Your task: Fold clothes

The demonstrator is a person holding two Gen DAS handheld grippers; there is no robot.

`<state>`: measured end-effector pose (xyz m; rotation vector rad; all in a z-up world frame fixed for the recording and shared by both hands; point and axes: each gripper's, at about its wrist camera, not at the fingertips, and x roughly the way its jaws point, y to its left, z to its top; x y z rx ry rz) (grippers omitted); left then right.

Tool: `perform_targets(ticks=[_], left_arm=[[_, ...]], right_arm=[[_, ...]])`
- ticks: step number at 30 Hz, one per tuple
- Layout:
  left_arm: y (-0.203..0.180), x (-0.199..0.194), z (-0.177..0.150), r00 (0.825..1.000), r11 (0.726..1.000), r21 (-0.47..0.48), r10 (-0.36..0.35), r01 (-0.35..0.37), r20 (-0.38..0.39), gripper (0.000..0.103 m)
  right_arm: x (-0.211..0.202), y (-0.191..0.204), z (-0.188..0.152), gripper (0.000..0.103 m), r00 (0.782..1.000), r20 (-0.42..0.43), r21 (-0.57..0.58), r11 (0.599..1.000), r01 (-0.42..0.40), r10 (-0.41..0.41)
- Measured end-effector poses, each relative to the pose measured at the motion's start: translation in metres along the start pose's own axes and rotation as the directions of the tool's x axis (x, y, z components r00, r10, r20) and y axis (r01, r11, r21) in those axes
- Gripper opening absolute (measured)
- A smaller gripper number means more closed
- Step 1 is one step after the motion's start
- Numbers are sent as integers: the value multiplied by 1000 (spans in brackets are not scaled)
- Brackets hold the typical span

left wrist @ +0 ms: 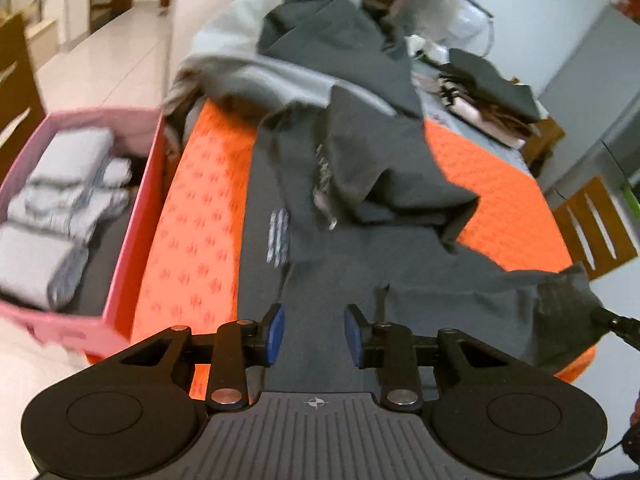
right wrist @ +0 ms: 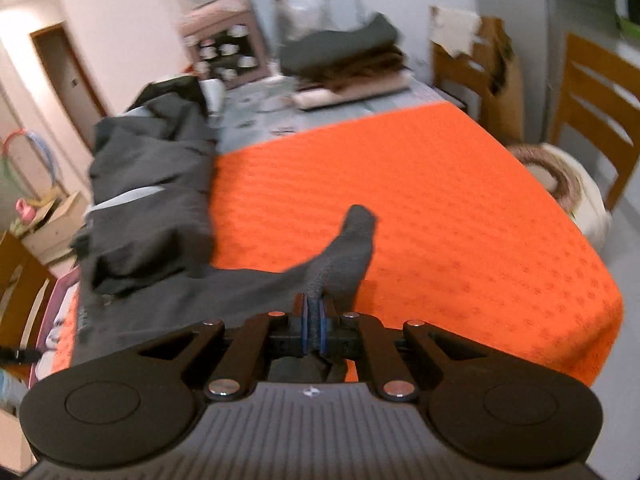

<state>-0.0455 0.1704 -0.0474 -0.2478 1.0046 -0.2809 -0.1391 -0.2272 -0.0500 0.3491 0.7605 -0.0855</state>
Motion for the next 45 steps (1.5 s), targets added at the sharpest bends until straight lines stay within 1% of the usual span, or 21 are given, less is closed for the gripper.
perform_targets(ticks=[2, 5, 8, 12, 15, 19, 22, 24, 28, 32, 33, 34, 35, 36, 37, 38, 39, 42, 43, 45], left_arm=[[-1, -6, 10, 999, 999, 17, -31, 31, 9, 42], [2, -13, 20, 997, 997, 31, -75, 74, 22, 42], [13, -16, 23, 995, 996, 29, -90, 90, 29, 42], [29, -20, 26, 993, 994, 25, -111, 110, 38, 42], [40, -23, 29, 991, 992, 23, -127, 126, 45, 42], [59, -25, 28, 993, 994, 4, -113, 113, 44, 42], [72, -26, 26, 994, 995, -12, -97, 98, 40, 44], [80, -25, 24, 996, 996, -22, -85, 86, 37, 45], [90, -24, 19, 998, 998, -18, -66, 67, 21, 47], [95, -21, 16, 998, 998, -11, -57, 57, 5, 50], [96, -20, 15, 998, 998, -10, -61, 61, 1, 51], [97, -18, 14, 998, 998, -7, -64, 64, -4, 53], [97, -16, 14, 998, 998, -3, -67, 67, -6, 55], [97, -13, 14, 998, 998, 1, -70, 70, -5, 56], [97, -10, 14, 997, 997, 6, -74, 74, -4, 56], [97, -7, 15, 997, 997, 9, -80, 80, -2, 56], [97, -2, 18, 996, 996, 12, -85, 85, 2, 56], [96, 12, 31, 994, 994, 15, -106, 105, 21, 59], [95, 17, 37, 993, 993, 16, -113, 113, 28, 61], [94, 28, 49, 991, 992, 20, -129, 128, 43, 63]], right_arm=[[-2, 26, 2, 7, 1000, 4, -29, 1000, -12, 12], [0, 64, 3, 7, 999, 6, -63, 997, -46, 47], [3, 102, 3, 7, 996, 7, -96, 991, -89, 90], [12, 150, 0, 6, 988, -21, -160, 975, -156, 154], [26, 185, -6, 6, 979, -68, -212, 956, -203, 193], [51, 225, -24, 6, 959, -163, -274, 924, -268, 230], [73, 250, -42, 6, 941, -239, -316, 897, -309, 240], [87, 261, -52, 6, 932, -277, -339, 885, -320, 231], [108, 271, -68, 7, 918, -333, -357, 873, -333, 214], [121, 269, -77, 9, 905, -371, -349, 872, -344, 208], [123, 268, -79, 13, 900, -378, -338, 873, -352, 217], [124, 267, -79, 15, 894, -384, -325, 873, -364, 230], [124, 265, -77, 19, 889, -387, -312, 873, -375, 244], [120, 262, -75, 24, 885, -384, -294, 874, -388, 264], [114, 259, -71, 25, 884, -370, -274, 876, -396, 284], [107, 254, -67, 32, 889, -353, -258, 883, -393, 292], [99, 248, -64, 37, 898, -332, -241, 895, -376, 289], [73, 220, -53, 42, 932, -257, -178, 935, -306, 256], [65, 209, -51, 43, 942, -235, -151, 949, -278, 239], [50, 187, -51, 48, 961, -200, -88, 973, -214, 193]])
